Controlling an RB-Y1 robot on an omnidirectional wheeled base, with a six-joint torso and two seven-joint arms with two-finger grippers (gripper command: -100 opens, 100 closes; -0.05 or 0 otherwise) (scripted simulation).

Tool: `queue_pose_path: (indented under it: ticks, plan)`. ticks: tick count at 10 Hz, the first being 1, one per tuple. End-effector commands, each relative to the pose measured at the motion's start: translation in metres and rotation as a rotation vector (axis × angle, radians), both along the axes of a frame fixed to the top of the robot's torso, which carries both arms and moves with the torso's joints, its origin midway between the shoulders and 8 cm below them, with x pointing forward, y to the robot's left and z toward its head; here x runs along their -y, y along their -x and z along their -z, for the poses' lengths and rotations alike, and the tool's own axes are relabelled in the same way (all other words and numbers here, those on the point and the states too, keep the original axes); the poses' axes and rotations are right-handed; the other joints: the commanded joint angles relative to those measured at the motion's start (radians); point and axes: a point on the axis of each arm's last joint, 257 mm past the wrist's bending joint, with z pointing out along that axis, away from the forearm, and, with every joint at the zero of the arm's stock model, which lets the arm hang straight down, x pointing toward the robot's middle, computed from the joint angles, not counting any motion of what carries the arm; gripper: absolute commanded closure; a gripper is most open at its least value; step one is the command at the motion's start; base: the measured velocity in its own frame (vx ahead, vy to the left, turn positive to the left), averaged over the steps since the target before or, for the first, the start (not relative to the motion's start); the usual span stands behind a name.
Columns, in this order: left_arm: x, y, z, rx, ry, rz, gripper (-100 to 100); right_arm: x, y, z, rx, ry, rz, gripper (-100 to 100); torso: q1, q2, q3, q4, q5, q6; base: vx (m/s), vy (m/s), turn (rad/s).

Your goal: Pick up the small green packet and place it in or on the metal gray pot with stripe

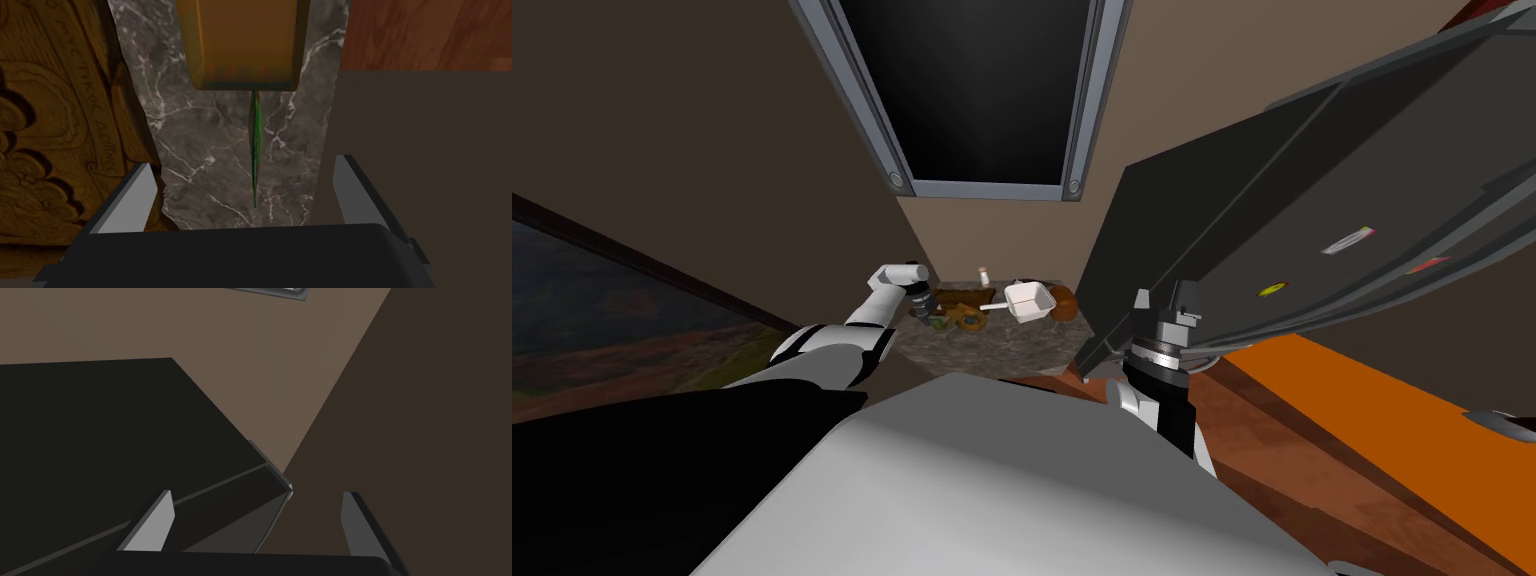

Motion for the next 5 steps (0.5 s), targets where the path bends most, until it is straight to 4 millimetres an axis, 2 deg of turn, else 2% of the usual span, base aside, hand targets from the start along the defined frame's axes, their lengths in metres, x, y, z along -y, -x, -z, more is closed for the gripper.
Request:
queue_pose_path:
  ticks: [1,3,4,5]
  plan:
    - [0.006,0.009,-0.003,-0.034,0.031,-0.011,-100,0.0,0.0,0.0,0.0,0.0,0.0,0,0.0,0.0,0.0,0.0,0.0,0.0,0.043,-0.012,-0.021]
    - [0.007,0.009,-0.002,-0.036,0.034,-0.012,-100,0.0,0.0,0.0,0.0,0.0,0.0,0,0.0,0.0,0.0,0.0,0.0,0.0,0.029,-0.006,-0.007]
    - [0.008,0.009,-0.002,-0.04,0.036,-0.013,0,0.0,0.0,0.0,0.0,0.0,0.0,0,0.001,0.002,0.001,0.0,0.0,0.0,0.0,0.0,0.0]
    - [0.009,0.009,0.01,-0.04,0.036,-0.014,-100,0.0,0.0,0.0,0.0,0.0,0.0,0,0.001,0.003,0.001,0.001,0.0,0.0,-0.002,0.009,-0.015]
